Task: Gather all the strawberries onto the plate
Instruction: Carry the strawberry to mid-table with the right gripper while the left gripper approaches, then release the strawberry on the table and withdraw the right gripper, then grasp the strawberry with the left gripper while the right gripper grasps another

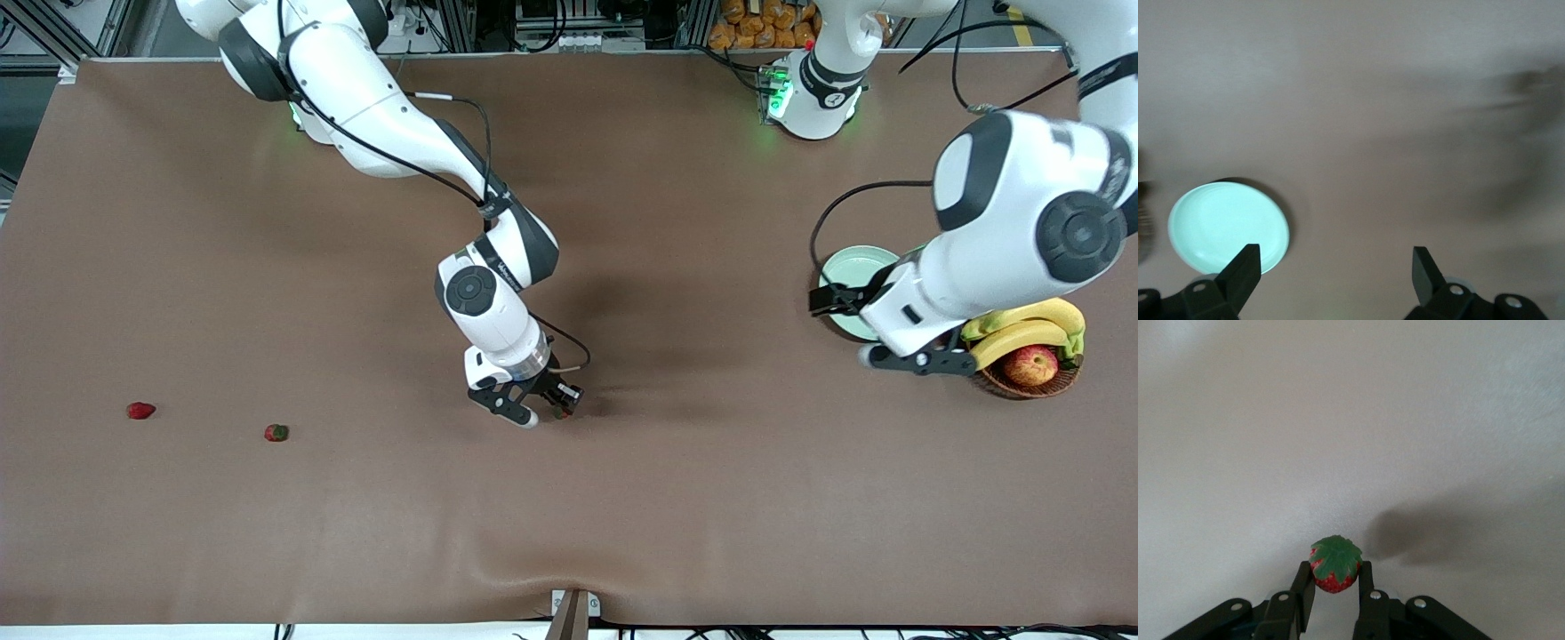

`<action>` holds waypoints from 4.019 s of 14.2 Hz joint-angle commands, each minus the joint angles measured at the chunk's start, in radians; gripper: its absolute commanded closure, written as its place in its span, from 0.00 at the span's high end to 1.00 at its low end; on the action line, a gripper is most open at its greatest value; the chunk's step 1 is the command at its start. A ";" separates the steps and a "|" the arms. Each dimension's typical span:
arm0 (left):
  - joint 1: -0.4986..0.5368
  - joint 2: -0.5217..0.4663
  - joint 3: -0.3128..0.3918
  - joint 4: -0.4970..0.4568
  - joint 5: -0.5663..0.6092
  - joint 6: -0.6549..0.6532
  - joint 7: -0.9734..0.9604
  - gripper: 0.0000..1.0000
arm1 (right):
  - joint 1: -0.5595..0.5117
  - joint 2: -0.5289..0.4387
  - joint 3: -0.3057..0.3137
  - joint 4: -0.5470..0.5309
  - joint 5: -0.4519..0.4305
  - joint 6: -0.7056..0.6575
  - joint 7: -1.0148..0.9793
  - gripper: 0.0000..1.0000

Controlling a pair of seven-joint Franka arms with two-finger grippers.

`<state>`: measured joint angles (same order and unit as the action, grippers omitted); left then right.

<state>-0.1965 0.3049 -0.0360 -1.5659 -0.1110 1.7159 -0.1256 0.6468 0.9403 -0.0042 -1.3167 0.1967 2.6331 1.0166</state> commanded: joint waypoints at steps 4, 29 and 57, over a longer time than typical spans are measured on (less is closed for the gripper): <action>-0.063 0.085 -0.001 0.035 -0.045 0.086 -0.072 1.00 | -0.013 -0.053 -0.025 0.030 0.004 -0.149 0.004 1.00; -0.411 0.471 0.005 0.127 -0.076 0.913 -0.341 1.00 | -0.495 -0.104 -0.229 -0.117 0.042 -0.408 -0.852 1.00; -0.590 0.778 0.171 0.322 -0.056 1.265 -0.241 0.75 | -0.452 -0.209 -0.169 -0.188 0.203 -0.486 -0.862 0.05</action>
<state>-0.7818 1.0473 0.1217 -1.2980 -0.1760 2.9659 -0.3723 0.1874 0.7617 -0.1784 -1.4734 0.3478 2.1534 0.1453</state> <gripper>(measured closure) 0.238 0.665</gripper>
